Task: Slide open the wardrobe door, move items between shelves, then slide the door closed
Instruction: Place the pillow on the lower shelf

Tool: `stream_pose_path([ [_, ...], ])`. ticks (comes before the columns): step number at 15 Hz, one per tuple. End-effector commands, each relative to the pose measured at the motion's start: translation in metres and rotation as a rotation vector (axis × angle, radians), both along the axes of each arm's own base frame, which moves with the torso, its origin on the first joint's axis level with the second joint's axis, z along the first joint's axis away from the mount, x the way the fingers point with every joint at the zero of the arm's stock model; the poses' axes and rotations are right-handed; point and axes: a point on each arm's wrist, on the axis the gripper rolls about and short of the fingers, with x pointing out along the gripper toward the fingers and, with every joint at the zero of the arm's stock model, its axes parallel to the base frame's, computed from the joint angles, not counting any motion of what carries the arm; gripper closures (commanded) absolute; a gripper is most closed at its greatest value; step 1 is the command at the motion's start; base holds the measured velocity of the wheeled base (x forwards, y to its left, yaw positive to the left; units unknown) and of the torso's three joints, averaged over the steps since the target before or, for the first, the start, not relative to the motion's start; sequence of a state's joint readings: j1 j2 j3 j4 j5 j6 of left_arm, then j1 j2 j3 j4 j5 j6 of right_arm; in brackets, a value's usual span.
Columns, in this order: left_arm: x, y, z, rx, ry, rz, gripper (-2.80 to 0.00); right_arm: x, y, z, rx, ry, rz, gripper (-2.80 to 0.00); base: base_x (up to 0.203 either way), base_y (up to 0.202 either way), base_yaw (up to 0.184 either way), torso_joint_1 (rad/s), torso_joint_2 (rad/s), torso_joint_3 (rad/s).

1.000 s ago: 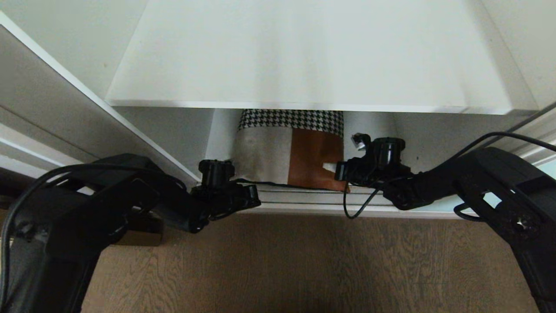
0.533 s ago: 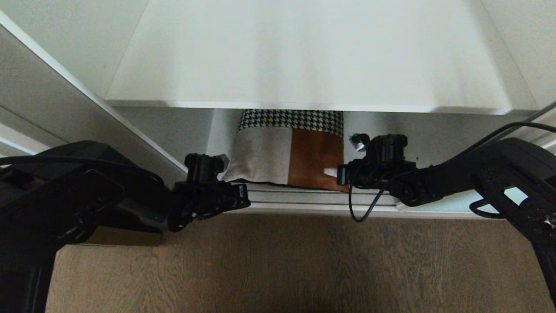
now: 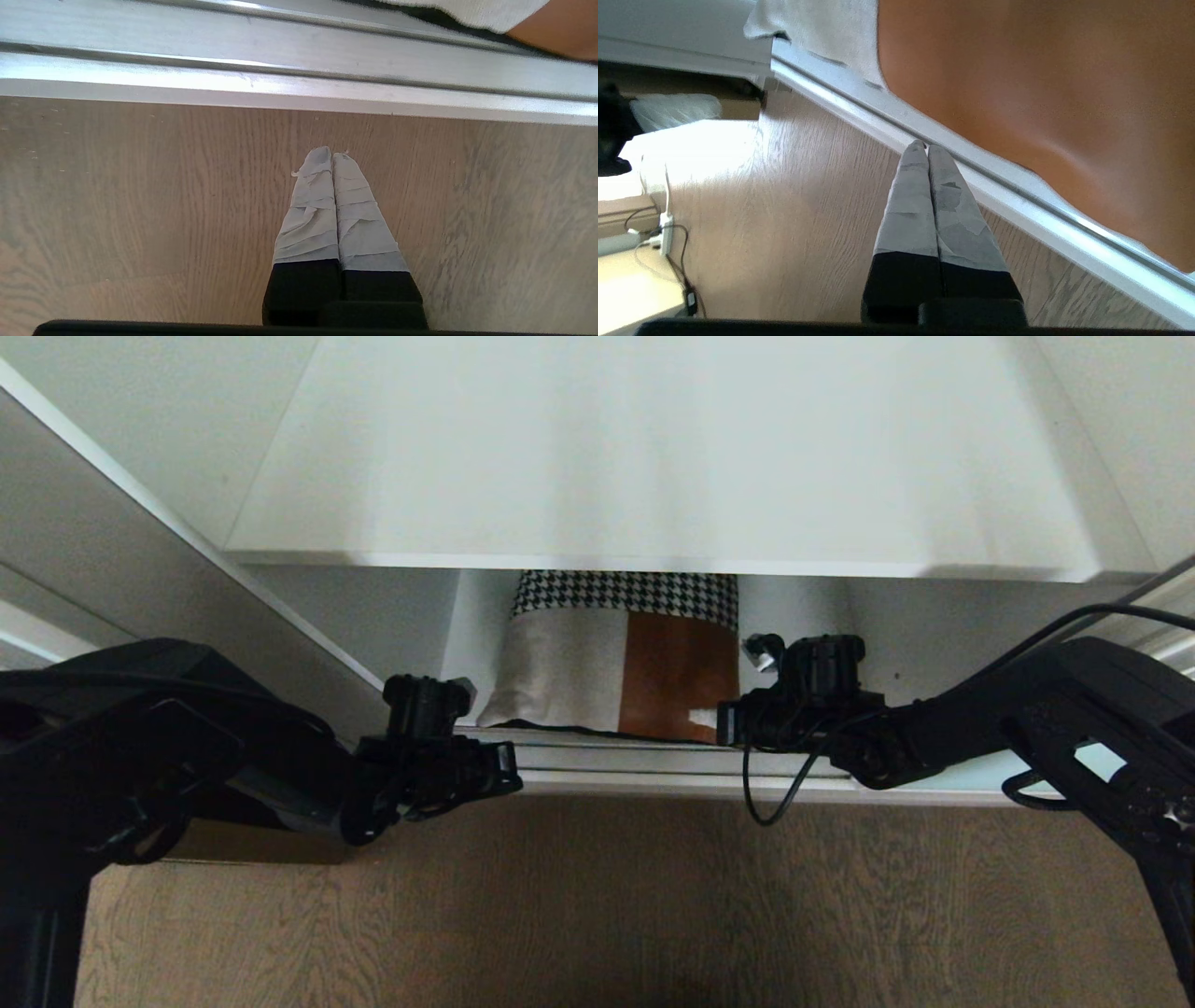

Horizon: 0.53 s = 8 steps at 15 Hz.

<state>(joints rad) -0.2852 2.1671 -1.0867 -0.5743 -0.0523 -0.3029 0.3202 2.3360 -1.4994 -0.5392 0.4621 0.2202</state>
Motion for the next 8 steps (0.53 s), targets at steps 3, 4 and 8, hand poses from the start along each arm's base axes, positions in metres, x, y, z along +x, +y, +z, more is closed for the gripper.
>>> stream_pose_path([
  [3,-0.014,0.005,0.015,0.017,-0.026,0.040,0.00,-0.010,-0.002,0.009,-0.008,0.007,0.000,0.00,0.000,0.000,0.000,0.000,0.00,0.000],
  [4,-0.019,0.007,0.020,0.020,-0.032,0.047,0.00,-0.012,-0.003,0.010,-0.013,0.023,-0.002,0.00,0.000,0.000,0.000,0.000,0.00,0.000],
  [8,-0.034,0.011,0.023,0.023,-0.022,0.054,0.00,-0.024,-0.007,0.006,-0.033,0.073,-0.009,0.00,-0.155,0.000,0.001,0.003,0.00,0.003],
])
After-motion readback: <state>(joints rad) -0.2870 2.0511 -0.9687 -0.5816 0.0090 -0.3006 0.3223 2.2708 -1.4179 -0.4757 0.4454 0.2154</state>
